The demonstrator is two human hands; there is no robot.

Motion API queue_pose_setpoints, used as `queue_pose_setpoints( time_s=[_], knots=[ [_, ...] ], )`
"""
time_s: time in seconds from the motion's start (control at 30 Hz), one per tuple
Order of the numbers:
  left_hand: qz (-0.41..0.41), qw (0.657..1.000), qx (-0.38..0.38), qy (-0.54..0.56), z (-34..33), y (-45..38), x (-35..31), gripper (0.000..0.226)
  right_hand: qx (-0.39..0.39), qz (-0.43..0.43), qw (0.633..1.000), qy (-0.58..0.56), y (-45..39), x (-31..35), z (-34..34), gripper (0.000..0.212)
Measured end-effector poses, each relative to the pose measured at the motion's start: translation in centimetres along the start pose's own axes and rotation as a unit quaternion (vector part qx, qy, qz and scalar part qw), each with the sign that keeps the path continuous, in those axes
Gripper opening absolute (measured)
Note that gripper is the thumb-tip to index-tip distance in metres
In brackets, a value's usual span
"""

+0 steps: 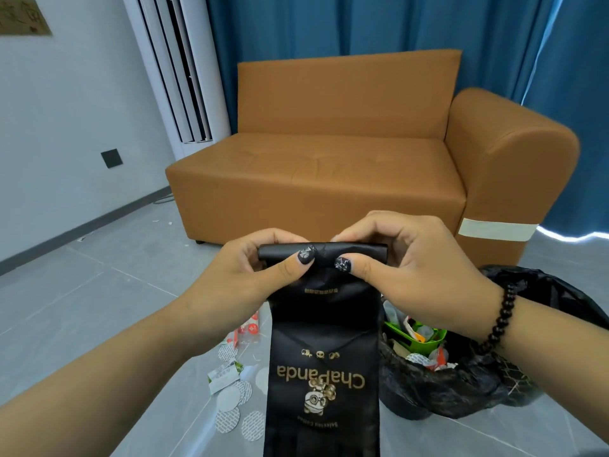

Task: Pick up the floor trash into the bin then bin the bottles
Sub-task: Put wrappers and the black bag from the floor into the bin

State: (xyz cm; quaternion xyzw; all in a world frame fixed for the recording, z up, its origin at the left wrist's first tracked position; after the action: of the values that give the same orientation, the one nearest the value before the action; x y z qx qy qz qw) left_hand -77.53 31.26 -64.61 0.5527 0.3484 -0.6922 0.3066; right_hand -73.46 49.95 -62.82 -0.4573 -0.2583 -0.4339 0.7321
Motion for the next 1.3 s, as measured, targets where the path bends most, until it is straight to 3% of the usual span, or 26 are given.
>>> queue_pose_setpoints(
  time_s=[0.17, 0.37, 0.5, 0.6, 0.77, 0.87, 0.97, 1.13, 1.3],
  knots=[
    [0.049, 0.997, 0.051, 0.043, -0.5, 0.2, 0.3, 0.053, -0.025, 0.078, 0.991, 0.101, 0.4, 0.5, -0.5, 0.012],
    [0.041, 0.995, 0.035, 0.086, -0.4, 0.1, -0.1, 0.015, -0.057, 0.224, 0.943, 0.241, 0.6, 1.3, -0.9, 0.013],
    [0.038, 0.989, 0.027, 0.137, -0.2, 0.4, -0.3, 0.037, -0.054, 0.283, 0.907, 0.308, 0.8, 1.7, -1.2, 0.014],
    [0.031, 0.991, 0.014, 0.127, 0.0, 0.5, -0.6, 0.033, -0.054, 0.303, 0.894, 0.325, 0.7, 1.8, -1.2, 0.016],
    [0.007, 0.997, -0.018, 0.078, 0.3, 0.7, -1.1, 0.021, -0.030, 0.249, 0.943, 0.221, 0.6, 1.4, -0.9, 0.019],
    [-0.013, 0.998, -0.031, 0.057, 0.4, 0.7, -1.5, 0.025, 0.015, 0.090, 0.992, 0.082, 0.3, 0.1, -0.8, 0.032],
    [-0.024, 0.999, -0.027, 0.030, 0.5, 0.6, -1.4, 0.030, 0.076, -0.048, 0.989, -0.121, 0.5, -1.0, -1.2, 0.037],
    [0.019, 0.999, -0.015, 0.035, 0.7, 0.2, -0.5, 0.042, 0.024, -0.018, 0.996, -0.082, 0.5, -0.4, -1.2, 0.029],
    [0.054, 0.997, 0.015, 0.055, -0.1, 0.2, 0.1, 0.037, -0.013, 0.015, 0.999, -0.042, 0.5, -0.2, -0.8, 0.030]
  ],
)
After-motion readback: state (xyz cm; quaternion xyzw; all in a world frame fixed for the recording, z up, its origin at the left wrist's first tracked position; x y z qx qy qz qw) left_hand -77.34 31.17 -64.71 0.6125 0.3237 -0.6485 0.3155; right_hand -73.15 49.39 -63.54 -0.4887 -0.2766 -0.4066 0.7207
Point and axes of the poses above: each hand's wrist, its own y-axis away from the middle knuckle, its own z-axis out of the back of the hand, x = y × z, the point moved 3 cm from there along -y, towards the middle knuckle, and after that the axes turned 4 degrees about x, right-handed, at the moved point
